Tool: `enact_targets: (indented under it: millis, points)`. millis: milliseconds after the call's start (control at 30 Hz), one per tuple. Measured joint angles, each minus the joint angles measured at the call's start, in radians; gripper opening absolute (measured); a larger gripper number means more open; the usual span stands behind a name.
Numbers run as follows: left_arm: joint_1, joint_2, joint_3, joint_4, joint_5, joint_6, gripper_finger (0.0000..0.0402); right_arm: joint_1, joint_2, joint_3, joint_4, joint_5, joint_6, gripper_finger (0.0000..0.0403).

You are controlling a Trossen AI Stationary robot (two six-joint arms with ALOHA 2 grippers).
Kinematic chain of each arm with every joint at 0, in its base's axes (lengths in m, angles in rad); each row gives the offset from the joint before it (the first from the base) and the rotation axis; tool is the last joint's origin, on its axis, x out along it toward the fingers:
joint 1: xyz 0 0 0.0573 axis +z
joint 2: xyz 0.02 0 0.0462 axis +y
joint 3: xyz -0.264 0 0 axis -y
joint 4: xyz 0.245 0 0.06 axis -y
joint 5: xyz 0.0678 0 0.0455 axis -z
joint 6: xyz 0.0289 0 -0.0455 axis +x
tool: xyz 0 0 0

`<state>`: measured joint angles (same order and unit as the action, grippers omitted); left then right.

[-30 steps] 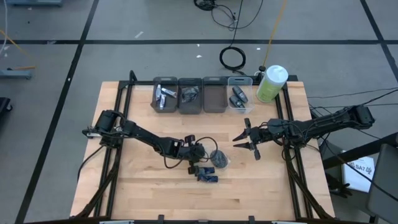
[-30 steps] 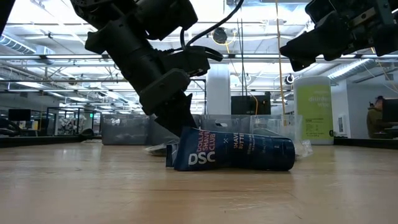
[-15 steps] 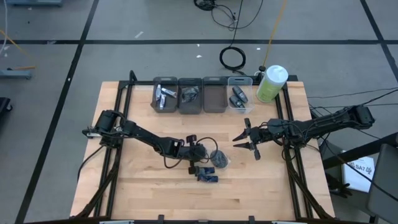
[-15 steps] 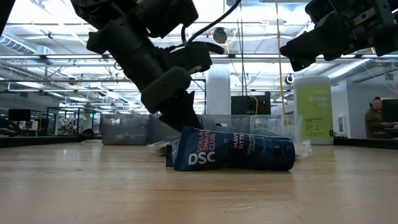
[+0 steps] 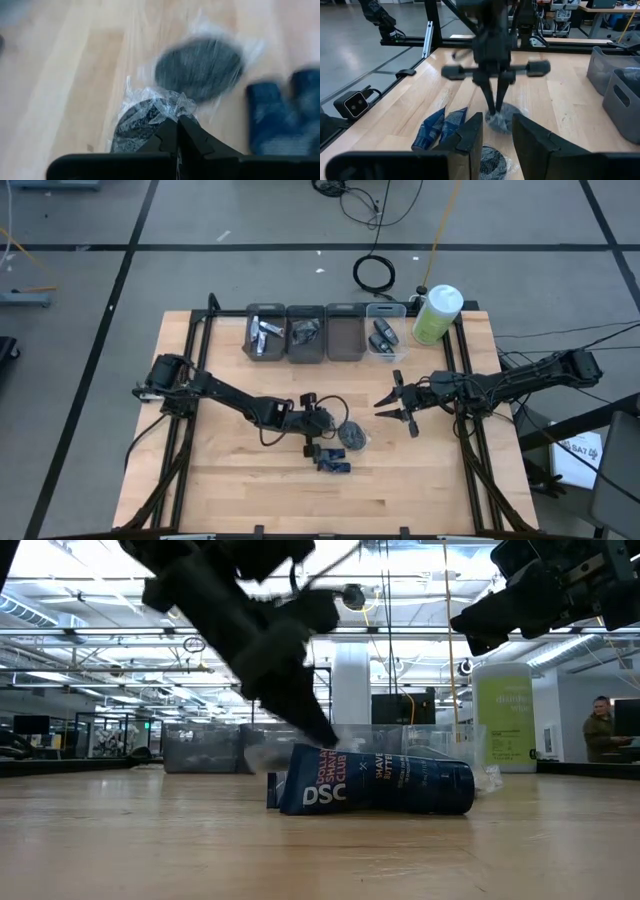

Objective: Pick & Place Travel size toiletries
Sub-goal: Put the left hairbrush into the middle black bin

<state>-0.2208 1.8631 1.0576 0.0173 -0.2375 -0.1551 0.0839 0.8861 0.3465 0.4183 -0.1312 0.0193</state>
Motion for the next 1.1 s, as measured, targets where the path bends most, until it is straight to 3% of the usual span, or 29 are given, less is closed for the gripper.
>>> enact_targets:
  millis: [300,500,833,1100]
  points:
    - [-0.017,-0.206,-0.001,-0.042,0.001,0.127,0.0005,0.000,0.000,0.000,-0.005,0.000,0.004,0.0094]
    - [-0.020,-0.364,-0.112,-0.014,-0.002,0.153,0.0004,0.001,0.000,0.000,-0.011,0.000,0.022,0.0094]
    - [-0.020,-0.547,-0.448,0.471,-0.008,0.151,0.0003,0.001,0.000,0.000,-0.013,-0.001,0.022,0.0093]
    - [-0.019,-0.591,-0.565,0.622,-0.034,0.150,0.0004,0.001,0.000,0.000,-0.012,-0.001,0.022,0.0094]
